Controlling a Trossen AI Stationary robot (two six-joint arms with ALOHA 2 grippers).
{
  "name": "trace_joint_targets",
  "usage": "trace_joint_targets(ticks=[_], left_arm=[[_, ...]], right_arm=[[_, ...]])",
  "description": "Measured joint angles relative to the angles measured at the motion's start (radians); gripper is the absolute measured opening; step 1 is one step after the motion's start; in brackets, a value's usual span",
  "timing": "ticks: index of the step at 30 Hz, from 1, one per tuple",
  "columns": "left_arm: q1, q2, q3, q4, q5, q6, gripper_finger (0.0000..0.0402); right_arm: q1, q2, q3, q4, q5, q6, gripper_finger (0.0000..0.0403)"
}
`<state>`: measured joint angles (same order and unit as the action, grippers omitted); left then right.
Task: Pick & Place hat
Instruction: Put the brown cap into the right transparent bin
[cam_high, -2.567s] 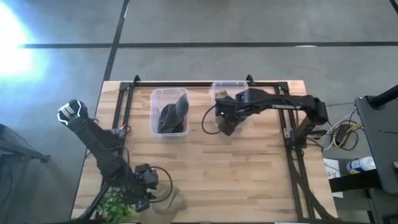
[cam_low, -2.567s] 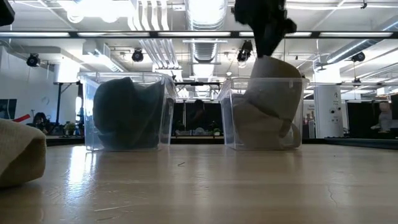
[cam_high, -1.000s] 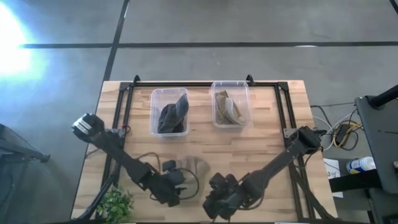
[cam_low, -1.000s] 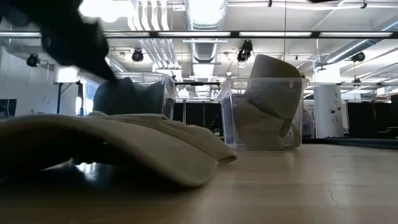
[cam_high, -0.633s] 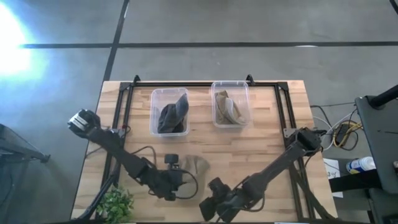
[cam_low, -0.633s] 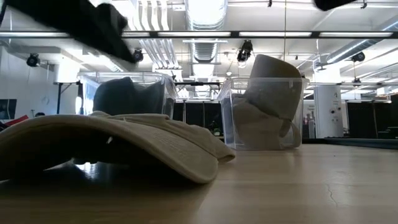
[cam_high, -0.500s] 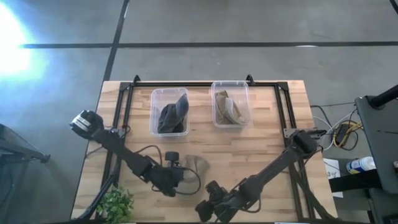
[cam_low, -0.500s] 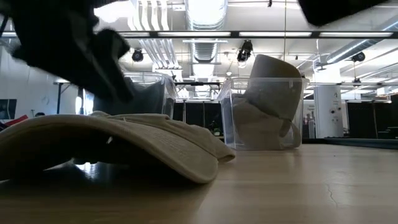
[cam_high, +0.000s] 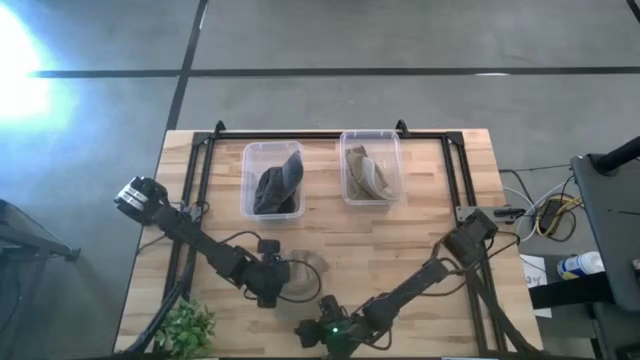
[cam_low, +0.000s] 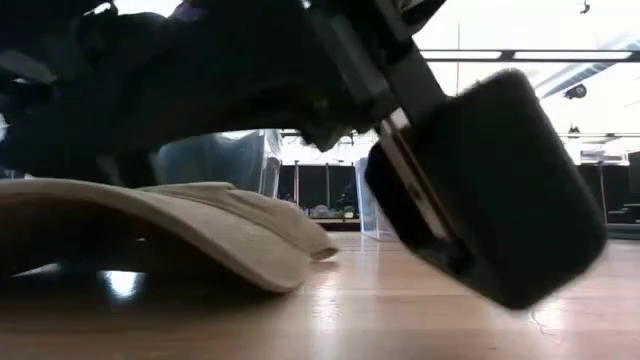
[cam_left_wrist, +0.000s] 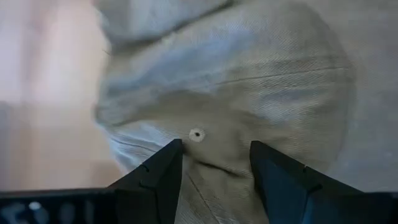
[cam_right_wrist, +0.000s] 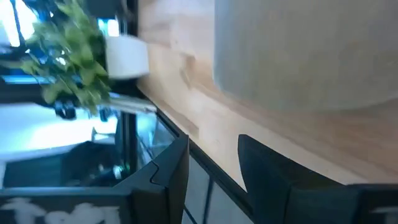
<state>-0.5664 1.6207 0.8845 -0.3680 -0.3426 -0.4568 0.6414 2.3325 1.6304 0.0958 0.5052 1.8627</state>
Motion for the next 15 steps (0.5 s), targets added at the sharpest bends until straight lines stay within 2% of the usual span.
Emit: trace_joint_targets(ticks=[6,15], left_arm=[[-0.019,0.0,-0.019,0.023,0.123,-0.167,0.0184],[-0.072,0.0,-0.018,0.104,0.181,-0.201,0.0183]], right_arm=[[-0.013,-0.003,-0.002,-0.121,0.025,0.031,0.0134],[-0.046,-0.007,-0.004,-0.152,0.082,0.014,0.0135]])
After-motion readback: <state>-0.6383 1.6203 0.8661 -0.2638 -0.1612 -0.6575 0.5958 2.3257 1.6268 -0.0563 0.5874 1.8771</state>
